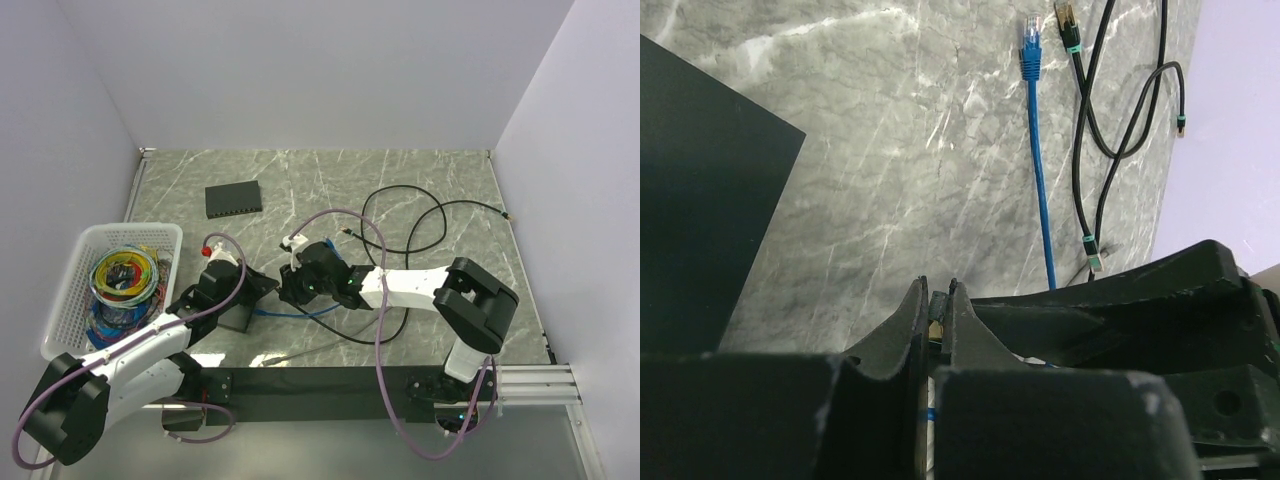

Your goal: Insert the plug into the switch port

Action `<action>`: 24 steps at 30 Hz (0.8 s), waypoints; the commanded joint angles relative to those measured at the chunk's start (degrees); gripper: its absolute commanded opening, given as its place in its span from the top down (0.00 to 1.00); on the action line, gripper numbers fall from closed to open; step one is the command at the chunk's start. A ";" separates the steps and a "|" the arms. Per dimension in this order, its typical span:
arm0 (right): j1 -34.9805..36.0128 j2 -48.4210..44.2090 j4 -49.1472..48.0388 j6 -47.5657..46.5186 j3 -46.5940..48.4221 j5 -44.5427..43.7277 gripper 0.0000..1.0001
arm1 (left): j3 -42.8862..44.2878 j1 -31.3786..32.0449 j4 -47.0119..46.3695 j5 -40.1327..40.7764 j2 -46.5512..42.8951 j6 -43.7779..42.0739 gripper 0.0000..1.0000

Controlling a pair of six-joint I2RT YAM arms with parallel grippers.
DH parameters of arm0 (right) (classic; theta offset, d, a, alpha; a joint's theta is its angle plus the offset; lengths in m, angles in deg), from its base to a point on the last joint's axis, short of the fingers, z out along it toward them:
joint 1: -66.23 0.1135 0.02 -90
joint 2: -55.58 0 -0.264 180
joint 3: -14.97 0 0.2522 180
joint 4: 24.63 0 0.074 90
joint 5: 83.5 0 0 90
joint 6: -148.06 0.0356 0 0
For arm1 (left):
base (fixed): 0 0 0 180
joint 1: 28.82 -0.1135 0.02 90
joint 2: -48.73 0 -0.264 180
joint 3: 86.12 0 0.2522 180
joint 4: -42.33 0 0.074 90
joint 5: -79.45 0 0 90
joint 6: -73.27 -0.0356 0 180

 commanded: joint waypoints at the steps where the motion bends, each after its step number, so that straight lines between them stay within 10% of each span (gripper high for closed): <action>1: 0.42 0.04 -2.46 -1.05 2.18 0.32 0.65 | 0.36 -0.39 -1.68 -0.11 -1.04 0.69 0.99; 16: 0.42 -1.72 -3.61 -0.35 1.21 0.76 0.62 | -0.16 -0.39 -1.32 0.07 -1.48 0.86 1.00; 24: 0.42 -1.10 -4.22 0.18 0.86 1.02 0.92 | -0.60 -0.39 -0.89 0.42 -2.01 0.95 0.99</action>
